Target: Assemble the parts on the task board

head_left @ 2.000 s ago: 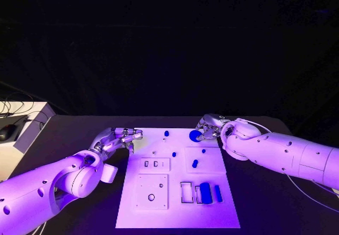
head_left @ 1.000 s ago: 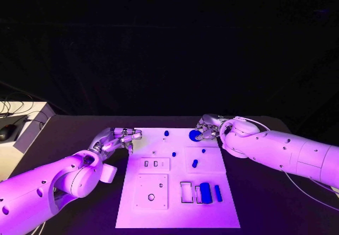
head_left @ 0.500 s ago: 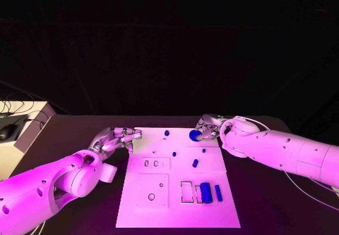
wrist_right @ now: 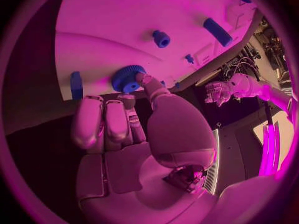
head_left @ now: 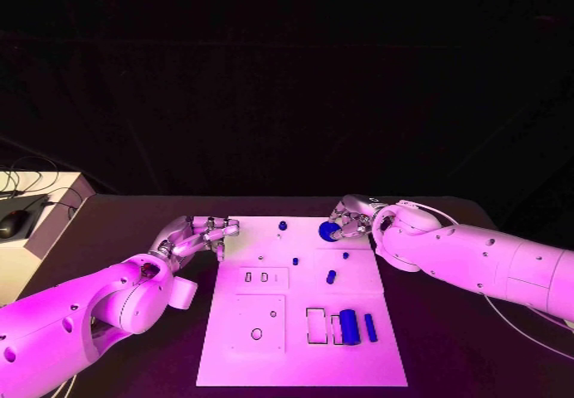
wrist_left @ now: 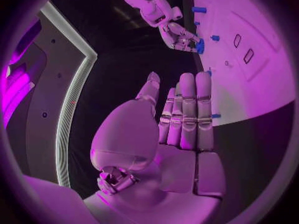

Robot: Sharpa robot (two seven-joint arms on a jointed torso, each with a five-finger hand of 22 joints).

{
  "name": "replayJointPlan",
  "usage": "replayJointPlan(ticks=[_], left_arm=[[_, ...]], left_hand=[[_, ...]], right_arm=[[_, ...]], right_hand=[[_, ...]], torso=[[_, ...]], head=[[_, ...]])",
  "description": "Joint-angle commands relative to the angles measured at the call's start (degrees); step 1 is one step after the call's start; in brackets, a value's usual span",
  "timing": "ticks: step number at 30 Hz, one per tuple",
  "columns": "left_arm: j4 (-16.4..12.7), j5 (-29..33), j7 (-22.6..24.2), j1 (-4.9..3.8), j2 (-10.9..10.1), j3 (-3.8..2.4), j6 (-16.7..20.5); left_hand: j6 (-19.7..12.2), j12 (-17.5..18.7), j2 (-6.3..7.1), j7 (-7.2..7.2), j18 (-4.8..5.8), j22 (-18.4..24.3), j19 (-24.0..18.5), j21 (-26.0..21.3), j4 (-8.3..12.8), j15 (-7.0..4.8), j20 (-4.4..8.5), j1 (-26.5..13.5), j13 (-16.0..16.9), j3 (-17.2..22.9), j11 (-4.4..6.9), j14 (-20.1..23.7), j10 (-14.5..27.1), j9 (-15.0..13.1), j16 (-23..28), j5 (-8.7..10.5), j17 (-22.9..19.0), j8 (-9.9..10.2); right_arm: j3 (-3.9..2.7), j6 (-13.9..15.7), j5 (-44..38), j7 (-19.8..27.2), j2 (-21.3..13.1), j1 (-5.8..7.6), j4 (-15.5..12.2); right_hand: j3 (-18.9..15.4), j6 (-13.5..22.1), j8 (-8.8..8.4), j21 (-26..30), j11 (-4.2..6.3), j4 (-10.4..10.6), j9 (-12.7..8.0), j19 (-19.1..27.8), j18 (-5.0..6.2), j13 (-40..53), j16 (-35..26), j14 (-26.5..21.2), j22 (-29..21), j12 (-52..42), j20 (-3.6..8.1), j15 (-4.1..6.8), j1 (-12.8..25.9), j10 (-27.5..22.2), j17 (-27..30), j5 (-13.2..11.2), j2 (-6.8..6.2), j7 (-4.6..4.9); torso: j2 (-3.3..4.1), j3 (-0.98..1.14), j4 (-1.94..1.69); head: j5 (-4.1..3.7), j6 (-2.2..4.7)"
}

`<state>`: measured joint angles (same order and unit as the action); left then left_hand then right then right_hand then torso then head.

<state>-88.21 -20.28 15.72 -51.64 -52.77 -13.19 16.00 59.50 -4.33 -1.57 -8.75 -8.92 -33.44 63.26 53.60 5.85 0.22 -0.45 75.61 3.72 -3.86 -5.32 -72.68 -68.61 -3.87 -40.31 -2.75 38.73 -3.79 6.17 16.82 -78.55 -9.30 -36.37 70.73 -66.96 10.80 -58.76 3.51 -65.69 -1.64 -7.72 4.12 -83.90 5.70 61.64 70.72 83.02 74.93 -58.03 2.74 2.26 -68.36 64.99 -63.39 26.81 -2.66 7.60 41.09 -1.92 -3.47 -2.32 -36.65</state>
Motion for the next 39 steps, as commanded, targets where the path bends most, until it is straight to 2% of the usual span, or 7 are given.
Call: replayJointPlan(ticks=[1, 11, 15, 19, 28, 36, 39], left_arm=[[0.0, -0.1, 0.4, 0.03, 0.1, -0.04, -0.2], [0.3, -0.1, 0.4, 0.04, 0.2, -0.04, -0.2], [0.3, -0.1, 0.5, 0.04, 0.2, -0.04, -0.3], [0.3, -0.1, 0.5, 0.04, 0.2, -0.04, -0.3], [0.1, -0.1, 0.5, 0.04, 0.2, -0.04, -0.2], [-0.1, -0.1, 0.5, 0.03, 0.0, -0.04, -0.1], [-0.2, 0.0, 0.6, 0.03, 0.0, -0.04, -0.1]], left_hand=[[0.0, 0.1, -0.28, -0.03, -1.81, -0.1, 0.2, -0.2, 0.3, 0.45, -0.22, 0.0, 0.0, 0.2, -0.01, 0.0, 0.2, 0.0, 0.0, -0.08, -0.1, -0.3], [0.0, 0.1, -0.28, -0.03, -1.81, -0.1, 0.2, -0.2, 0.3, 0.45, -0.22, 0.0, 0.0, 0.2, -0.01, 0.0, 0.2, 0.0, 0.0, -0.08, -0.1, -0.3], [0.0, 0.1, -0.28, -0.03, -1.81, -0.1, 0.2, -0.2, 0.3, 0.45, -0.22, 0.0, 0.0, 0.2, -0.01, 0.0, 0.2, 0.0, 0.0, -0.08, -0.1, -0.3], [0.0, 0.1, -0.28, -0.03, -1.81, -0.1, 0.2, -0.2, 0.3, 0.45, -0.22, 0.0, 0.0, 0.2, -0.01, 0.0, 0.2, 0.0, 0.0, -0.08, -0.1, -0.3], [0.0, 0.1, -0.28, -0.03, -1.81, -0.1, 0.2, -0.2, 0.3, 0.45, -0.22, 0.0, 0.0, 0.2, -0.01, 0.0, 0.2, 0.0, 0.0, -0.08, -0.1, -0.3], [0.0, 0.1, -0.35, -0.03, -1.82, -0.2, 0.3, -0.3, 0.4, 0.45, -0.21, 0.0, 0.0, 0.2, -0.02, 0.0, 0.3, 0.0, -0.1, -0.07, -0.1, -0.3], [0.0, 0.1, -0.35, -0.03, -1.82, -0.2, 0.3, -0.3, 0.4, 0.45, -0.21, 0.0, 0.0, 0.2, -0.02, 0.0, 0.3, 0.0, -0.1, -0.07, -0.1, -0.3]], right_arm=[[0.0, 3.7, -1.6, 0.3, -0.4, -0.05, -1.0], [-0.16, 8.0, -5.2, -0.7, -1.6, 0.27, -6.8], [-0.17, 9.3, -8.1, -1.6, -1.2, 0.35, -9.3], [0.0, 10.2, -11.5, -3.0, -0.1, 0.36, -10.7], [0.69, 13.1, -17.5, -7.1, 3.6, -0.16, -9.7], [0.86, 14.3, -19.6, -8.6, 7.0, -1.12, -7.4], [0.88, 14.3, -19.7, -8.5, 7.6, -1.3, -7.0]], right_hand=[[-0.5, -1.1, 0.26, -0.2, -0.08, 0.1, -0.2, -3.6, -0.98, 0.1, 0.0, 0.1, 9.4, 0.1, 0.51, 0.34, -0.2, 0.4, -0.1, -0.6, 0.13, 0.56], [-2.2, -1.3, 0.26, -0.5, -0.07, 1.0, -0.1, -3.6, -1.05, 0.2, 0.0, 0.2, 9.5, 0.5, 0.55, 0.37, -0.9, 0.8, -0.3, -2.7, -0.6, 0.4], [-2.5, -1.4, 0.24, -0.5, 0.0, 1.3, -0.1, -3.6, -1.06, 0.2, 0.0, 0.2, 9.5, 0.6, 0.61, 0.44, -1.1, 0.9, -0.4, -3.0, -0.89, 0.29], [-2.5, -1.5, 0.26, -0.6, 0.03, 1.4, -0.1, -3.6, -1.1, 0.2, -0.1, 0.2, 9.5, 0.5, 0.63, 0.47, -1.1, 1.0, -0.4, -3.2, -0.98, 0.2], [-2.4, -1.0, 0.2, -0.6, 0.08, 1.8, -0.2, -3.6, -1.14, 0.0, -0.2, 0.2, 9.5, 1.0, 0.75, 0.59, -1.5, 1.1, -0.3, -3.8, -1.48, 0.14], [-2.3, -1.0, 0.22, -0.5, 0.11, 1.9, -0.2, -3.6, -1.14, 0.0, -0.3, 0.2, 9.5, 1.1, 0.76, 0.61, -1.6, 1.2, -0.3, -3.8, -1.57, 0.11], [-2.3, -1.0, 0.22, -0.5, 0.11, 1.9, -0.2, -3.6, -1.14, 0.0, -0.3, 0.2, 9.5, 1.1, 0.76, 0.61, -1.6, 1.2, -0.3, -3.8, -1.57, 0.11]], torso=[[-0.03, 0.0, -0.04], [-0.15, -0.09, -0.04], [-0.05, -0.1, -0.07], [-0.12, -0.15, -0.08], [0.07, -0.17, -0.17], [0.14, -0.17, -0.22], [0.18, -0.28, -0.29]], head=[[0.1, -0.04], [0.32, 0.21], [0.43, 0.34], [0.49, 0.43], [0.76, 0.62], [1.22, 0.11], [1.3, -0.07]])
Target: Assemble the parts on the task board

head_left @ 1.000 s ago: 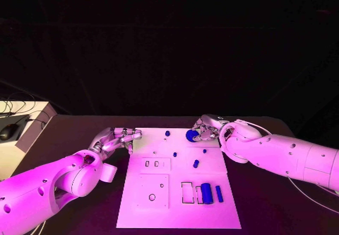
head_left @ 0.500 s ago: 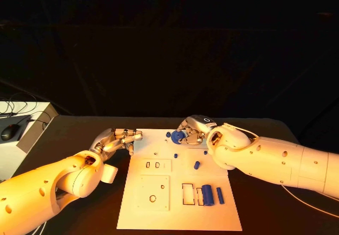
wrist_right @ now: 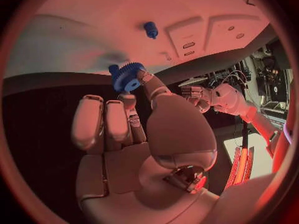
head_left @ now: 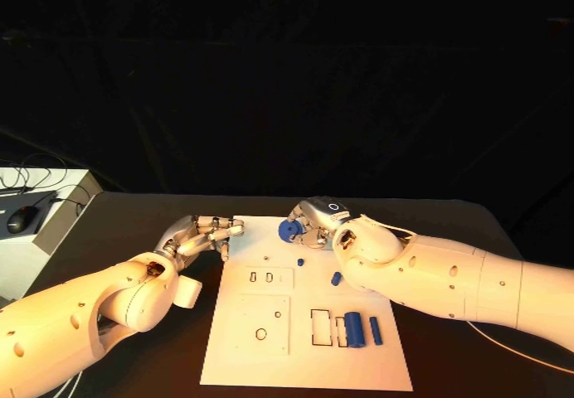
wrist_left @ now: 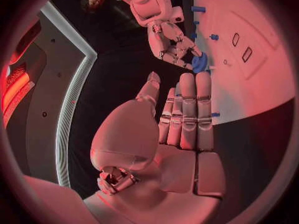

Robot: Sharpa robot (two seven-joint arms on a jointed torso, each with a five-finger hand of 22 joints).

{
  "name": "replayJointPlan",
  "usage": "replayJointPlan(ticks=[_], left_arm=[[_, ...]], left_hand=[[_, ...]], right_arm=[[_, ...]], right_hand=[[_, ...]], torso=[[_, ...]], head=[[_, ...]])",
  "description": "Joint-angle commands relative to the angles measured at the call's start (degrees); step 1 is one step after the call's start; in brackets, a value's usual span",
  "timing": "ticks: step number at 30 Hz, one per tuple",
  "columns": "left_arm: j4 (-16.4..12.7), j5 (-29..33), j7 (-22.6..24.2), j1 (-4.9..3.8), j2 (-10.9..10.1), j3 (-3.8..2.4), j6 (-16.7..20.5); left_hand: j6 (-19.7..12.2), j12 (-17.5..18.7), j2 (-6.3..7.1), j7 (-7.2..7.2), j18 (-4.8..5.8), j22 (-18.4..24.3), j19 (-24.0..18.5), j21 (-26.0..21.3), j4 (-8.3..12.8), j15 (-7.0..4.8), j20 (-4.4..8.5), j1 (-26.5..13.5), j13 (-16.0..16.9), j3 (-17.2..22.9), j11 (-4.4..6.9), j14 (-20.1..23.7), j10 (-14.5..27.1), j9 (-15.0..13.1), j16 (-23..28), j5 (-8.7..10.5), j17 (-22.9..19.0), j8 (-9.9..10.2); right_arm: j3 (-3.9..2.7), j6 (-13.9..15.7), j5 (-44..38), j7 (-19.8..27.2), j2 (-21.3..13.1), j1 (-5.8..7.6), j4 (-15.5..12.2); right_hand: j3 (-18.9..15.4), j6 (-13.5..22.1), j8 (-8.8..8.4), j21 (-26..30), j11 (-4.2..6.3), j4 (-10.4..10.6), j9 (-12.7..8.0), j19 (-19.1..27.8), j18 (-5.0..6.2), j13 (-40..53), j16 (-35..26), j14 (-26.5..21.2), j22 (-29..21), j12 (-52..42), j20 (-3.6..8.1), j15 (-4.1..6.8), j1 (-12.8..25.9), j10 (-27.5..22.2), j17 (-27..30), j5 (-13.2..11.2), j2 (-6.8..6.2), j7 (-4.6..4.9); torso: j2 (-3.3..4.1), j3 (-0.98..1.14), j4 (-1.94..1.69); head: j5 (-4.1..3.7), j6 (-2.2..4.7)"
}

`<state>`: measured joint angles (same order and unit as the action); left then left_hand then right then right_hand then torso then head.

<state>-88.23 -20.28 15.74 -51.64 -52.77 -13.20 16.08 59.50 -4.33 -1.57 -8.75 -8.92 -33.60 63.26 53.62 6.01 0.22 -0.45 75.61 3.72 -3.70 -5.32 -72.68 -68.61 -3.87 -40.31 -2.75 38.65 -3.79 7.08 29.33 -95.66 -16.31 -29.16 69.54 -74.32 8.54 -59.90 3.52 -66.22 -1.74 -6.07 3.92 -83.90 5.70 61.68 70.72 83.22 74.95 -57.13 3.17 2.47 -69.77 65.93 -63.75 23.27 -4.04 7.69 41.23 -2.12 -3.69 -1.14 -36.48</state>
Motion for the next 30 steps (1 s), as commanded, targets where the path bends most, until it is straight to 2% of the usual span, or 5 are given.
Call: replayJointPlan(ticks=[1, 7, 16, 23, 30], left_arm=[[-0.2, 0.0, 0.5, 0.02, -0.1, -0.02, -0.2], [-0.4, 0.0, 0.5, 0.01, -0.1, -0.03, -0.1], [-0.5, 0.0, 0.6, 0.0, -0.1, -0.03, -0.1], [-0.6, 0.0, 0.6, 0.0, 0.0, -0.03, -0.1], [-0.7, 0.0, 0.6, -0.01, -0.1, -0.03, 0.0]], left_hand=[[0.0, 0.1, -0.35, -0.03, -1.82, 0.0, 0.3, -0.3, 0.3, 0.45, -0.21, 0.0, 0.0, 0.0, -0.03, 0.0, 0.3, 0.0, -0.1, -0.08, -0.1, -0.3], [0.0, 0.1, -0.34, -0.01, -1.82, -0.1, 0.3, -0.3, 0.3, 0.45, -0.22, 0.0, 0.0, 0.0, -0.02, 0.0, 0.3, 0.0, -0.1, -0.08, -0.1, -0.3], [0.0, 0.0, -0.32, 0.01, -1.83, -0.1, 0.3, -0.3, 0.3, 0.45, -0.22, 0.0, 0.0, 0.0, -0.01, 0.0, 0.3, 0.0, -0.1, -0.08, -0.1, -0.3], [0.0, 0.0, -0.32, 0.01, -1.83, -0.1, 0.3, -0.3, 0.3, 0.45, -0.22, 0.0, 0.0, 0.0, -0.01, 0.0, 0.3, 0.0, -0.1, -0.08, -0.1, -0.3], [0.0, 0.0, -0.32, 0.01, -1.83, -0.1, 0.3, -0.3, 0.3, 0.45, -0.22, 0.0, 0.0, 0.0, -0.01, 0.0, 0.3, 0.0, -0.1, -0.08, -0.1, -0.3]], right_arm=[[-0.02, 1.7, -2.6, -1.5, 0.6, -0.15, 0.4], [-0.01, 1.1, -2.6, -1.3, 1.5, -0.3, 0.9], [0.07, 0.5, -2.5, -1.0, 2.6, -0.38, 2.8], [0.26, 0.3, -2.3, -0.6, 3.5, -1.01, 4.5], [0.31, 0.7, -2.2, -0.2, 3.7, -1.3, 4.6]], right_hand=[[0.0, 0.1, 0.21, -0.1, 0.23, 0.4, 0.0, -3.6, -1.18, 0.1, -0.3, 0.0, 9.5, 0.2, 0.37, 0.44, -0.3, 0.4, 0.0, -0.3, -0.33, -0.01], [0.0, 0.1, 0.21, -0.1, 0.23, 0.4, 0.0, -3.6, -1.18, 0.1, -0.3, 0.0, 9.5, 0.2, 0.37, 0.44, -0.3, 0.4, 0.0, -0.3, -0.33, -0.01], [0.1, 0.0, 0.22, -0.1, 0.24, 0.6, 0.1, -3.6, -1.2, 0.1, -0.3, 0.0, 9.5, 0.2, 0.39, 0.47, -0.3, 0.4, 0.0, -0.4, -0.41, -0.07], [0.1, 0.1, 0.2, 0.0, 0.25, 0.6, 0.0, -3.6, -1.2, 0.2, -0.3, 0.0, 9.5, 0.2, 0.41, 0.47, -0.4, 0.4, -0.2, -0.4, -0.46, -0.05], [0.1, 0.1, 0.2, 0.0, 0.24, 0.7, 0.0, -3.6, -1.2, 0.2, -0.3, 0.0, 9.5, 0.2, 0.41, 0.47, -0.4, 0.4, -0.2, -0.4, -0.49, -0.04]], torso=[[0.06, -0.11, -0.08], [0.0, -0.04, 0.03], [-0.01, 0.03, 0.02], [0.1, 0.04, -0.07], [0.17, 0.01, -0.08]], head=[[0.12, -0.26], [0.45, -0.76], [0.59, -0.75], [0.76, -0.94], [0.88, -1.01]])
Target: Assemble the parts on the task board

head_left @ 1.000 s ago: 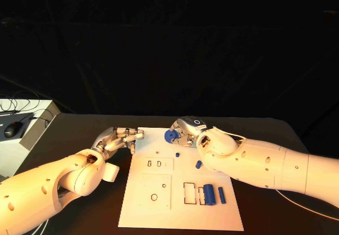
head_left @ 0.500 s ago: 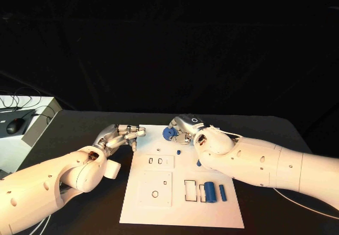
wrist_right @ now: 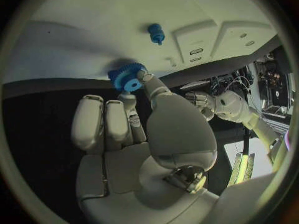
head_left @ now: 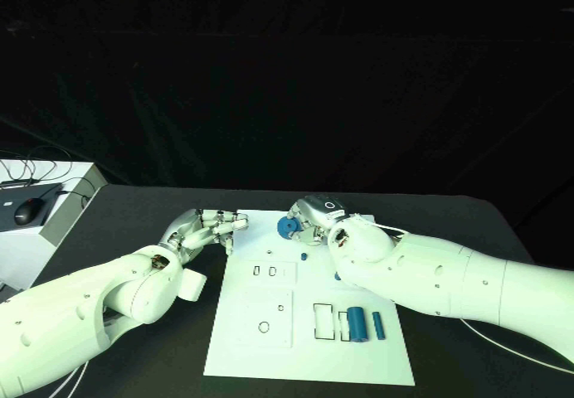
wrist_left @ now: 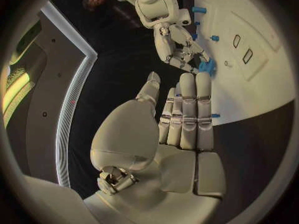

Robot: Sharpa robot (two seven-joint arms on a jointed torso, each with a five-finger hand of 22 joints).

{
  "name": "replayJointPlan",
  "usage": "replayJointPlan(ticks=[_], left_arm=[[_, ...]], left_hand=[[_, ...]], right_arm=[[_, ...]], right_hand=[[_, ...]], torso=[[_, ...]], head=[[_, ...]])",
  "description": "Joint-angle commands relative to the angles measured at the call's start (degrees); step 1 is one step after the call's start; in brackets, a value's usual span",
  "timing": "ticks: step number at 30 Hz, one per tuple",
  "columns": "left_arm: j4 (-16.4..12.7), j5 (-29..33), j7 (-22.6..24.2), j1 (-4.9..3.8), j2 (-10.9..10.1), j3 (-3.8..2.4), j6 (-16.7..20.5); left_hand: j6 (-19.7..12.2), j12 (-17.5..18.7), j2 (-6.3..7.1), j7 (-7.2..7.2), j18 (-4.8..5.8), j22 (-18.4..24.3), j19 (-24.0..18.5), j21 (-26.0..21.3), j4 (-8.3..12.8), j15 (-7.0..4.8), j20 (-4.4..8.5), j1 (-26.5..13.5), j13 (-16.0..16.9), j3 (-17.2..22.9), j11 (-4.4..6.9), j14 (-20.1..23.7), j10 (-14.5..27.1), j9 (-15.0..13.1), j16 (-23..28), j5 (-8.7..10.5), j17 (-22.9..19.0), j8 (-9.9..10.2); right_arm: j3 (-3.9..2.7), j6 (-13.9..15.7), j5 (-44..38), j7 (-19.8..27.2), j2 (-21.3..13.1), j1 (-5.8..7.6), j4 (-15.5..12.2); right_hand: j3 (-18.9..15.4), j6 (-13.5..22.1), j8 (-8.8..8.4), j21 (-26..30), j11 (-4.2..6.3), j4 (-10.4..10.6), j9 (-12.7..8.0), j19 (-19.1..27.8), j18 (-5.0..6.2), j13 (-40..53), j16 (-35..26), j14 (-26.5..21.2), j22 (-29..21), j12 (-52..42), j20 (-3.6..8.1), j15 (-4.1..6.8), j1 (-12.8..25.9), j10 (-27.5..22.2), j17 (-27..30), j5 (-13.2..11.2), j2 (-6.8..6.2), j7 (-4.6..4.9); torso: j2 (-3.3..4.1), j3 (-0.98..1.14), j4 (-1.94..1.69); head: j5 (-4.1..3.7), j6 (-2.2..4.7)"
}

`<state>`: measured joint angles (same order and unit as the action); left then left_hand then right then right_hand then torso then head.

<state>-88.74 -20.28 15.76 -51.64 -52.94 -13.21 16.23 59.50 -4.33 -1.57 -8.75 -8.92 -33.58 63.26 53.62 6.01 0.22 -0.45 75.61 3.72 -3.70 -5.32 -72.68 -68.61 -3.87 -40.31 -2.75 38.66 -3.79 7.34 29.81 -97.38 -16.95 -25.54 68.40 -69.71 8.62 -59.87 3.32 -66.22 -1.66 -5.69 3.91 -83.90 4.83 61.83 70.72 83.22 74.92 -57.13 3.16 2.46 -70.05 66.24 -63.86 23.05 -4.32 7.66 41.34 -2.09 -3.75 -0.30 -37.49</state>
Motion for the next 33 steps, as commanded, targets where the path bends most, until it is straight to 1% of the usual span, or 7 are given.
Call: replayJointPlan(ticks=[1, 6, 14, 21, 29, 31, 33], left_arm=[[-0.1, 0.0, 0.5, 0.0, 0.0, -0.03, -0.2], [-0.1, 0.0, 0.5, 0.0, 0.0, -0.03, -0.2], [-0.1, 0.0, 0.5, 0.0, 0.0, -0.03, -0.1], [0.0, 0.0, 0.5, 0.0, -0.1, -0.03, -0.1], [0.0, 0.0, 0.5, -0.01, -0.1, -0.03, -0.1], [0.0, 0.0, 0.5, -0.01, -0.1, -0.03, -0.1], [0.0, 0.0, 0.5, -0.01, -0.1, -0.03, -0.1]], left_hand=[[0.0, 0.0, -0.32, 0.01, -1.83, -0.1, 0.3, -0.3, 0.3, 0.45, -0.22, 0.0, 0.0, 0.0, -0.01, 0.0, 0.3, 0.0, -0.1, -0.08, -0.1, -0.3], [0.0, 0.0, -0.32, 0.01, -1.83, -0.1, 0.3, -0.3, 0.3, 0.45, -0.22, 0.0, 0.0, 0.0, -0.01, 0.0, 0.3, 0.0, -0.1, -0.08, -0.1, -0.3], [0.0, 0.0, -0.32, 0.01, -1.83, -0.1, 0.3, -0.3, 0.3, 0.45, -0.22, 0.0, 0.0, 0.0, -0.01, 0.0, 0.3, 0.0, -0.1, -0.08, -0.1, -0.3], [0.0, 0.0, -0.32, 0.01, -1.83, -0.1, 0.3, -0.3, 0.3, 0.45, -0.22, 0.0, 0.0, 0.0, -0.01, 0.0, 0.3, 0.0, -0.1, -0.08, -0.1, -0.3], [-0.1, 0.0, -0.3, 0.0, -1.84, -0.2, 0.3, -0.4, 0.3, 0.46, -0.23, -0.1, 0.0, -0.1, -0.03, 0.0, 0.4, 0.0, -0.1, -0.08, -0.1, -0.3], [-0.1, 0.0, -0.3, 0.0, -1.84, -0.2, 0.3, -0.4, 0.3, 0.46, -0.23, -0.1, 0.0, -0.1, -0.03, 0.0, 0.4, 0.0, -0.1, -0.08, -0.1, -0.3], [-0.1, 0.0, -0.3, 0.0, -1.84, -0.2, 0.3, -0.4, 0.3, 0.46, -0.23, -0.1, 0.0, -0.1, -0.03, 0.0, 0.4, 0.0, -0.1, -0.08, -0.1, -0.3]], right_arm=[[0.05, 0.2, -0.5, 0.5, 0.1, -0.17, -0.1], [0.06, 0.1, -0.3, 0.7, 0.1, -0.23, -0.3], [0.06, -0.2, 0.0, 1.1, 0.2, -0.36, -0.5], [0.06, -0.8, 0.4, 1.5, 0.1, -0.39, -0.8], [0.06, -0.8, 0.5, 1.6, 0.3, -0.4, -0.4], [0.06, -0.9, 0.6, 1.6, 0.4, -0.4, -0.3], [0.06, -1.0, 0.6, 1.5, 0.4, -0.4, -0.2]], right_hand=[[0.1, 0.1, 0.4, 0.0, 0.16, 0.3, 0.0, -3.6, -0.32, 0.1, -0.3, 0.0, 9.5, 0.3, 0.42, 0.48, -0.1, 0.1, -0.1, -0.2, -0.21, -0.01], [0.1, 0.1, 0.4, 0.0, 0.16, 0.3, 0.0, -3.6, -0.32, 0.1, -0.3, 0.0, 9.5, 0.3, 0.42, 0.48, -0.1, 0.1, -0.1, -0.2, -0.21, -0.01], [0.0, 0.1, 0.41, 0.0, 0.16, 0.5, 0.0, -3.6, -0.33, 0.2, -0.4, 0.0, 9.5, 0.2, 0.44, 0.49, -0.1, 0.2, -0.1, -0.3, -0.34, -0.04], [-0.2, 0.0, 0.4, 0.0, 0.16, 0.7, 0.0, -3.6, -0.34, 0.3, -0.4, 0.0, 9.5, 0.2, 0.45, 0.52, 0.0, 0.2, -0.1, -0.5, -0.55, -0.1], [-0.4, 0.4, 0.36, 0.2, 0.11, 1.0, 0.0, -3.6, -0.32, 0.2, -0.4, 0.0, 9.5, 0.4, 0.44, 0.47, -0.2, 0.0, -0.1, -0.9, -0.67, 0.0], [-0.7, 1.6, 0.32, 0.2, -0.09, 1.2, -0.1, -3.6, -0.3, -0.1, -0.4, 0.0, 9.4, 0.8, 0.34, 0.29, -0.2, -0.3, -0.2, -3.2, -0.97, 0.26], [-1.0, 2.5, 0.36, 0.3, -0.21, 1.8, 0.0, -3.6, -0.25, -0.3, -0.4, 0.0, 9.4, 1.0, 0.19, 0.17, -0.5, -0.4, -0.3, -3.9, -1.28, 0.35]], torso=[[0.02, -0.02, 0.0], [-0.05, 0.03, 0.08], [-0.03, 0.0, 0.02], [0.0, -0.01, 0.05], [-0.04, -0.01, 0.06], [-0.01, -0.02, 0.05], [0.0, -0.02, 0.04]], head=[[0.08, -0.04], [0.26, -0.23], [0.33, -0.27], [0.34, -0.23], [0.21, -0.13], [0.19, -0.23], [0.18, -0.24]])
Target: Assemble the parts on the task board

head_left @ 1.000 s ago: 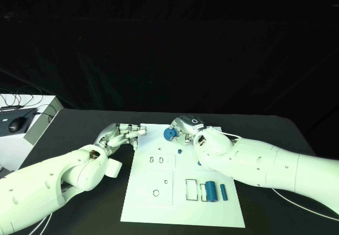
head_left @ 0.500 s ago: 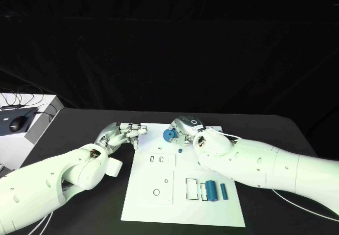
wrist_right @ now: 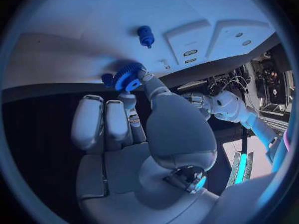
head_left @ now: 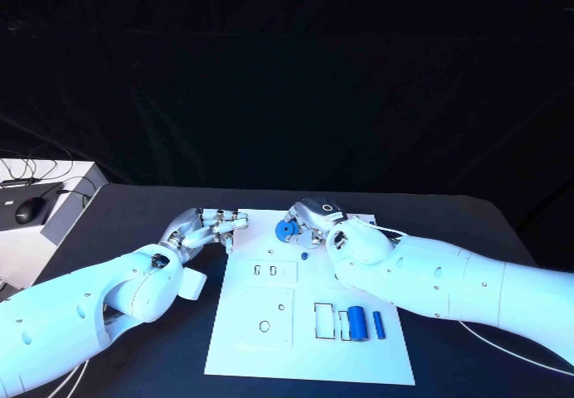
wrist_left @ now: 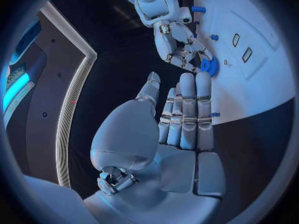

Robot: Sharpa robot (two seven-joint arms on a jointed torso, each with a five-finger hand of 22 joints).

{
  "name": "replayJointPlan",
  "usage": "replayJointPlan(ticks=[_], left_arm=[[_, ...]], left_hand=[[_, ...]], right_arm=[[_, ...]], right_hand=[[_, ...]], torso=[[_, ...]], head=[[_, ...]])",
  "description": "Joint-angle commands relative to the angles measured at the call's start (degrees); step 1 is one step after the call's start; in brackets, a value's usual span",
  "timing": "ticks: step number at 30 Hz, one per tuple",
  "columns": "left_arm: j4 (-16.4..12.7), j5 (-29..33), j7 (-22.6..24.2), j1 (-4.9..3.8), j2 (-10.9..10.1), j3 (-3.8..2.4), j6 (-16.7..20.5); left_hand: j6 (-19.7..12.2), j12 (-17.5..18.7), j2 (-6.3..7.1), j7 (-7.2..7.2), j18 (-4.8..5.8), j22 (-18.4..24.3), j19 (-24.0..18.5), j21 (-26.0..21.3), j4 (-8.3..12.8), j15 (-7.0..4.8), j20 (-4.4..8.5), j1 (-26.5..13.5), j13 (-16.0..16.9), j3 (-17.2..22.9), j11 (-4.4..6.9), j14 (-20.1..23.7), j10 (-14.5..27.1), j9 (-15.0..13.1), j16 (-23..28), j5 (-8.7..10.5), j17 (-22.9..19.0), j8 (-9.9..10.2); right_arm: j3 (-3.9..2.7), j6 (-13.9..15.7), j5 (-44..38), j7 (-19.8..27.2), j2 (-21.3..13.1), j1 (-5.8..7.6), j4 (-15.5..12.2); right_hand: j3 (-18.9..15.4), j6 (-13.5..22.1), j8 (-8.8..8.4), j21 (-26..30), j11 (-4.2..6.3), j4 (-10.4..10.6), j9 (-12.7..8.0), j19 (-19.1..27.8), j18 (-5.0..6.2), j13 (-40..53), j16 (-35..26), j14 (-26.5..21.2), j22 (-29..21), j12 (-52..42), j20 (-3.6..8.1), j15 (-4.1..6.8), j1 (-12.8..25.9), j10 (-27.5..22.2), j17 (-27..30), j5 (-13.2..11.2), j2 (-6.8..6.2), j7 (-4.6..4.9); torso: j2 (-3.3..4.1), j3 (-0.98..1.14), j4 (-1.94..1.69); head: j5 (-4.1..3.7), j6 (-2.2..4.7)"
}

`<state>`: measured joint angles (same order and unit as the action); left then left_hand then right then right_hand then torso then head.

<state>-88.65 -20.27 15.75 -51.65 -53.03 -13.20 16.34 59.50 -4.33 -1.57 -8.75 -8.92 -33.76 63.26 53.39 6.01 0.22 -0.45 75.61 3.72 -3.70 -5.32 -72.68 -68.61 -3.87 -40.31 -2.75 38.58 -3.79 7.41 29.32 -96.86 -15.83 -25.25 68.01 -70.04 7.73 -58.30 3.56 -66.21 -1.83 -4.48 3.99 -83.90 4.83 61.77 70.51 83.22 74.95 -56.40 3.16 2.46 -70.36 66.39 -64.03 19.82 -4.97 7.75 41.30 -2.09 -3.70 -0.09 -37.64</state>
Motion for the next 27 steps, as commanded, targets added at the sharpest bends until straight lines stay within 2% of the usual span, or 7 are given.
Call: replayJointPlan(ticks=[1, 7, 27], left_arm=[[-0.1, 0.0, 0.5, -0.01, 0.0, -0.03, -0.2], [-0.1, 0.0, 0.5, -0.01, -0.1, -0.03, -0.2], [-0.1, 0.0, 0.5, -0.01, -0.1, -0.03, -0.2]], left_hand=[[-0.1, 0.0, -0.3, 0.0, -1.84, 0.0, 0.3, -0.2, 0.3, 0.46, -0.23, -0.1, 0.0, -0.1, -0.03, 0.0, 0.4, 0.0, -0.2, -0.08, -0.1, -0.3], [-0.1, 0.0, -0.3, 0.0, -1.84, 0.0, 0.3, -0.2, 0.3, 0.46, -0.23, -0.1, 0.0, -0.1, -0.03, 0.0, 0.4, 0.0, -0.2, -0.08, -0.1, -0.3], [-0.1, 0.0, -0.3, 0.0, -1.84, 0.0, 0.3, -0.2, 0.3, 0.46, -0.23, -0.1, 0.0, -0.1, -0.03, 0.0, 0.4, 0.0, -0.2, -0.08, -0.1, -0.3]], right_arm=[[-0.01, -0.5, 0.1, 0.4, 0.1, -0.02, 0.3], [0.0, -1.0, 0.0, -0.2, 0.1, -0.02, 0.8], [0.01, 0.2, 0.3, 0.2, -0.1, -0.04, 0.9]], right_hand=[[-0.2, 1.3, 0.11, 0.2, -0.11, 0.9, -0.1, -3.6, -0.24, -0.3, -0.2, 0.0, 9.4, 0.3, 0.15, 0.11, -0.3, -0.6, -0.2, -0.7, -0.76, 0.37], [-0.2, 1.3, 0.12, 0.2, -0.15, 1.2, -0.1, -3.6, -0.19, -0.5, -0.2, 0.0, 9.4, 0.4, 0.02, 0.02, -0.7, -0.7, -0.2, -0.5, -0.76, 0.49], [-0.3, 1.1, 0.08, 0.3, -0.15, 1.6, -0.1, -3.6, -0.16, -0.5, -0.3, 0.0, 9.4, 0.3, -0.01, 0.03, -0.6, -0.7, -0.4, -0.5, -0.82, 0.46]], torso=[[0.04, -0.02, -0.02], [0.02, -0.03, -0.04], [0.02, 0.01, 0.01]], head=[[-0.07, -0.07], [-0.14, -0.1], [-0.23, -0.06]])
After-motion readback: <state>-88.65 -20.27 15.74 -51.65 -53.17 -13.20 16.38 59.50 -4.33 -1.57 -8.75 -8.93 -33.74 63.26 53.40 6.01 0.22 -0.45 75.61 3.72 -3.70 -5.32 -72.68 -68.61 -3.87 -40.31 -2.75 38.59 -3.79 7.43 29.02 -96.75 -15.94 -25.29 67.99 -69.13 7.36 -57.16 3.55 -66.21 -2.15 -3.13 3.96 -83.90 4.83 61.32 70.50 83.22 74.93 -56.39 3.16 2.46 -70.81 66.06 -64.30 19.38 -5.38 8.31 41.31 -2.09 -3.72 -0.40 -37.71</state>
